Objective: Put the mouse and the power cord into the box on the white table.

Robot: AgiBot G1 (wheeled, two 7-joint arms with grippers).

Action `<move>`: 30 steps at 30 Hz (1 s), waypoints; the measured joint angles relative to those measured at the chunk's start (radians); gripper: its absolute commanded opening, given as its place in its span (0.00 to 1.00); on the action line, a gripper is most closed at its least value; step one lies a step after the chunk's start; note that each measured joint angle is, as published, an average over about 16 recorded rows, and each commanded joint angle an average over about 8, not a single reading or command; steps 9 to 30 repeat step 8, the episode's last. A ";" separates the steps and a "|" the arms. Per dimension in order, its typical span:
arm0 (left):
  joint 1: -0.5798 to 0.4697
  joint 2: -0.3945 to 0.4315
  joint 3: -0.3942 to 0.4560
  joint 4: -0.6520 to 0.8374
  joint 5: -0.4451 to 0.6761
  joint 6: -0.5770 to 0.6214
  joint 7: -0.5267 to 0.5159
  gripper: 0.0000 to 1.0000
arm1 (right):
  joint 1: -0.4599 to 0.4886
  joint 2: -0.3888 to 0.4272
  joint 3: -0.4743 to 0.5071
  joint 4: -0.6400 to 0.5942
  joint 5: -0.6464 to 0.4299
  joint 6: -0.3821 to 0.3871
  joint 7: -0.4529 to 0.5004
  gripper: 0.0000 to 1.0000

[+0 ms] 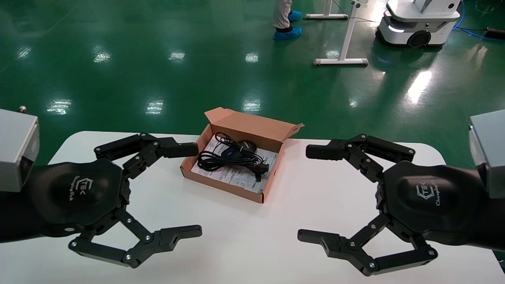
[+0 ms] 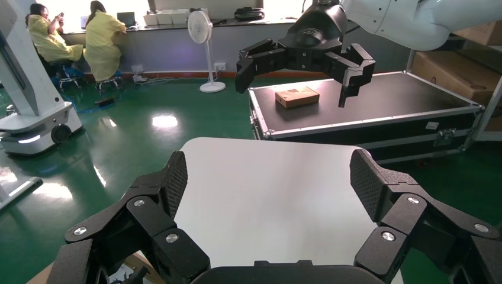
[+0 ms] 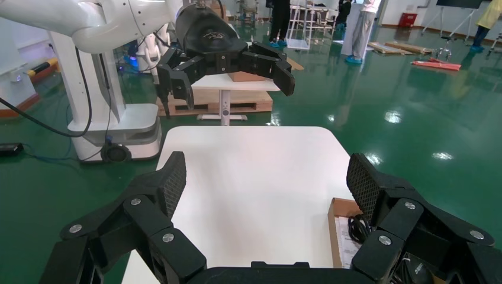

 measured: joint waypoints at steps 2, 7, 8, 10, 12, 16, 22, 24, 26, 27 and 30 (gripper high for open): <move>0.000 0.000 0.000 0.000 0.000 0.000 0.000 1.00 | 0.000 0.000 0.000 0.000 0.000 0.000 0.000 1.00; 0.000 0.000 0.000 0.000 0.000 0.000 0.000 1.00 | 0.000 0.000 0.000 0.000 0.000 0.000 0.000 1.00; 0.000 0.000 0.000 0.000 0.000 0.000 0.000 1.00 | 0.000 0.000 0.000 0.000 0.000 0.000 0.000 1.00; 0.000 0.000 0.000 0.000 0.000 0.000 0.000 1.00 | 0.000 0.000 0.000 0.000 0.000 0.000 0.000 1.00; 0.000 0.000 0.000 0.000 0.000 0.000 0.000 1.00 | 0.000 0.000 0.000 0.000 0.000 0.000 0.000 1.00; 0.000 0.000 0.000 0.000 0.000 0.000 0.000 1.00 | 0.000 0.000 0.000 0.000 0.000 0.000 0.000 1.00; 0.000 0.000 0.000 0.000 0.000 0.000 0.000 1.00 | 0.000 0.000 0.000 0.000 0.000 0.000 0.000 1.00; 0.000 0.000 0.000 0.000 0.000 0.000 0.000 1.00 | 0.000 0.000 0.000 0.000 0.000 0.000 0.000 1.00; 0.000 0.000 0.000 0.000 0.000 0.000 0.000 1.00 | 0.000 0.000 0.000 0.000 0.000 0.000 0.000 1.00; 0.000 0.000 0.000 0.000 0.000 0.000 0.000 1.00 | 0.000 0.000 0.000 0.000 0.000 0.000 0.000 1.00; 0.000 0.000 0.000 0.000 0.000 0.000 0.000 1.00 | 0.000 0.000 0.000 0.000 0.000 0.000 0.000 1.00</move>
